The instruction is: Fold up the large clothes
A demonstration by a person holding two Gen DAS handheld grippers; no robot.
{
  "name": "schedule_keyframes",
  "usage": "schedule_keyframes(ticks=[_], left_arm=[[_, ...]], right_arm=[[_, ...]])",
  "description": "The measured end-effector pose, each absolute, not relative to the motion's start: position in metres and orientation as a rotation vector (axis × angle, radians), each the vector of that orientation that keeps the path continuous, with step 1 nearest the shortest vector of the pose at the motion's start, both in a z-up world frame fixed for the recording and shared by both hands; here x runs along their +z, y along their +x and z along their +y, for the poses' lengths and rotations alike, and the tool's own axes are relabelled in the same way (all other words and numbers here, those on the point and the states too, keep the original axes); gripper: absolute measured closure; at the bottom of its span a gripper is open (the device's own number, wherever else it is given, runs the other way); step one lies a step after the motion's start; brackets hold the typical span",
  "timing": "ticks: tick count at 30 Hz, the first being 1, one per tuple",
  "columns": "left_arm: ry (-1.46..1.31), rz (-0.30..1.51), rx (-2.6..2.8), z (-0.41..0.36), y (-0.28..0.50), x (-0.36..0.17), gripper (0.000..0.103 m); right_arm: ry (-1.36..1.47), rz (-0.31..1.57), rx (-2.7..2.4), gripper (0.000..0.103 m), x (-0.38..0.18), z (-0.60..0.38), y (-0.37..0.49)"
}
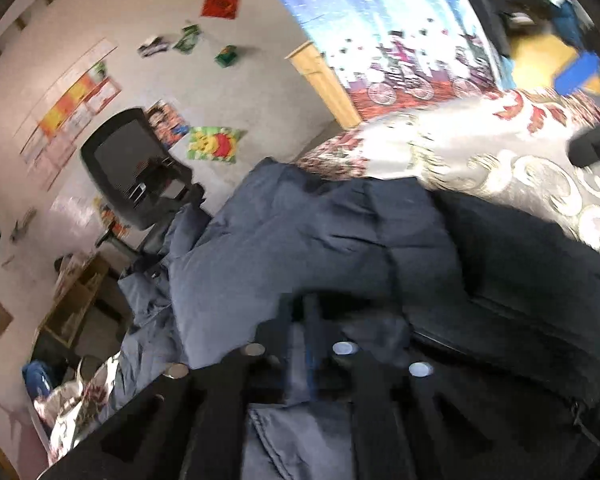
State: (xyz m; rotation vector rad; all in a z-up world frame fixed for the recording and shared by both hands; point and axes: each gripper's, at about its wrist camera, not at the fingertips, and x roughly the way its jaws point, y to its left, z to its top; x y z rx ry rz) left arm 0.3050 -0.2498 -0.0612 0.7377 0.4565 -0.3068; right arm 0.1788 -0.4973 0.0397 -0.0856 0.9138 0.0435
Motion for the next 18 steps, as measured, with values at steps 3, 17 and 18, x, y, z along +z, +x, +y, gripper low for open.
schedule_keyframes(ticks=[3, 17, 18], left_arm=[[0.608, 0.45, -0.266, -0.232, 0.317, -0.04, 0.102], [0.59, 0.584, -0.493, -0.203, 0.319, -0.051, 0.052], [0.61, 0.579, -0.499, -0.205, 0.318, -0.054, 0.027]], right_arm=[[-0.074, 0.907, 0.033, 0.027, 0.04, -0.497, 0.196], [-0.052, 0.867, 0.075, 0.026, 0.044, -0.46, 0.23], [-0.055, 0.857, 0.086, 0.022, 0.045, -0.458, 0.234]])
